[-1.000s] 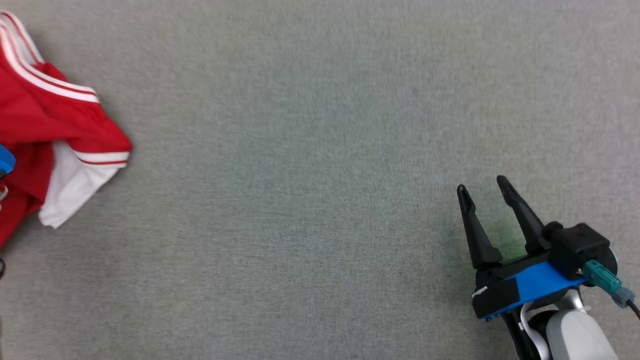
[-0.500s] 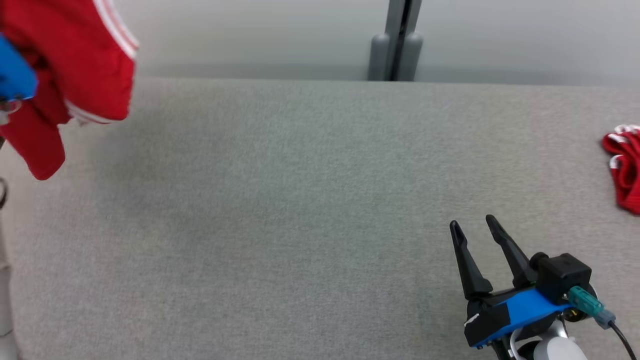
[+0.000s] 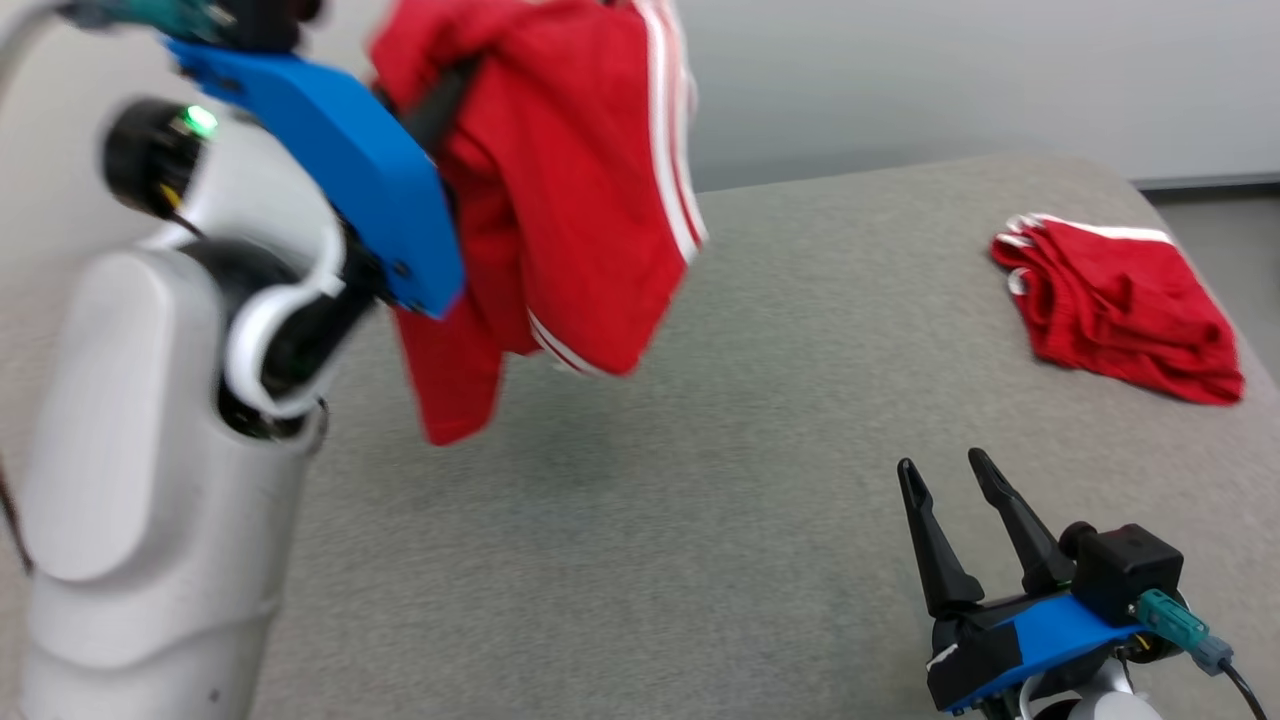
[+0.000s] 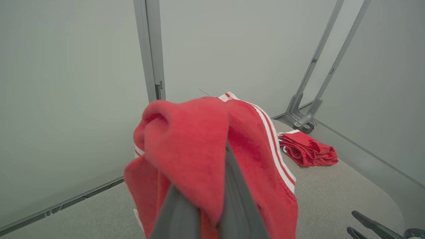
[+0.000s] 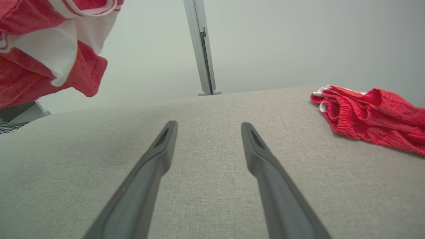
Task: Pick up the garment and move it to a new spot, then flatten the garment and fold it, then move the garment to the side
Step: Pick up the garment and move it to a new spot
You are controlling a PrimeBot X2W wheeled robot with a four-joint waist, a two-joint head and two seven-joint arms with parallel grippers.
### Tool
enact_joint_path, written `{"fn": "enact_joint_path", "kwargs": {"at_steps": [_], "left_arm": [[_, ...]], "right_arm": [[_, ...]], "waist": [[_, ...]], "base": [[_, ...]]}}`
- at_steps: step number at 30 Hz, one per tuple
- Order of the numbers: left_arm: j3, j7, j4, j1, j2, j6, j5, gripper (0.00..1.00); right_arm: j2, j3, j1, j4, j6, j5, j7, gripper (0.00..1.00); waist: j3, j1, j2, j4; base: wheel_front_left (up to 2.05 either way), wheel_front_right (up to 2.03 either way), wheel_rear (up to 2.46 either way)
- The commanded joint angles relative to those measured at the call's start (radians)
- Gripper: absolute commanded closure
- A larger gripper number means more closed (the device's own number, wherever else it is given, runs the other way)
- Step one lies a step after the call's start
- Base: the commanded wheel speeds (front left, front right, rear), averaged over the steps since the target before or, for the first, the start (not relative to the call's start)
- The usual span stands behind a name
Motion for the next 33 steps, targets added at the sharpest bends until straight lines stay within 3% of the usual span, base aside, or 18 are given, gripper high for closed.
{"fn": "enact_joint_path", "kwargs": {"at_steps": [1,6,11,12,13,14,21,26,33], "left_arm": [[-0.011,0.000,0.001,0.021,-0.003,-0.004,-0.003,1.00],[-0.075,-0.051,0.078,0.131,-0.053,-0.010,-0.040,1.00],[-0.128,-0.153,0.217,0.215,-0.075,-0.013,-0.002,0.97],[-0.138,-0.181,0.253,0.229,-0.079,-0.012,0.010,0.59],[-0.150,-0.206,0.290,0.242,-0.083,-0.012,0.025,0.39],[-0.164,-0.231,0.324,0.251,-0.087,-0.013,0.036,0.00],[-0.172,-0.418,0.459,0.293,-0.137,0.004,0.034,0.00],[-0.160,-0.576,0.429,0.322,-0.150,0.012,0.022,0.00],[-0.114,-0.772,0.357,0.431,-0.121,0.035,0.030,0.00]], "right_arm": [[0.000,0.000,0.005,-0.004,0.000,0.004,0.003,0.00],[0.000,0.006,-0.016,-0.007,0.000,0.021,-0.009,0.00],[0.000,0.010,-0.023,0.003,0.000,0.033,-0.023,0.00],[0.000,0.010,-0.025,0.005,0.000,0.035,-0.026,0.00],[0.000,0.010,-0.027,0.007,0.000,0.037,-0.029,0.00],[0.000,0.010,-0.028,0.009,0.000,0.036,-0.030,0.00],[0.000,-0.006,-0.027,0.010,0.000,0.025,-0.029,0.00],[0.000,-0.020,-0.014,0.004,0.000,0.020,-0.018,0.00],[0.000,-0.030,0.012,-0.006,0.000,0.017,-0.002,0.00]], "waist": [[-0.010,0.0000,0.0002,-0.029],[0.031,0.0000,0.0002,-0.115],[0.059,0.0000,0.0002,-0.151],[0.062,0.0000,0.0002,-0.154],[0.064,0.0000,0.0002,-0.155],[0.066,0.0000,0.0002,-0.155],[0.057,0.0000,0.0002,-0.106],[0.032,0.0000,0.0002,-0.041],[-0.020,0.0000,0.0002,0.028]], "base": [[0.00,0.00,0.00],[0.00,0.00,0.00],[0.00,0.00,0.00],[0.00,0.00,0.00],[0.00,0.00,0.00],[0.00,0.00,0.00],[0.00,0.00,0.00],[0.00,0.00,0.00],[0.00,0.00,0.00]]}}
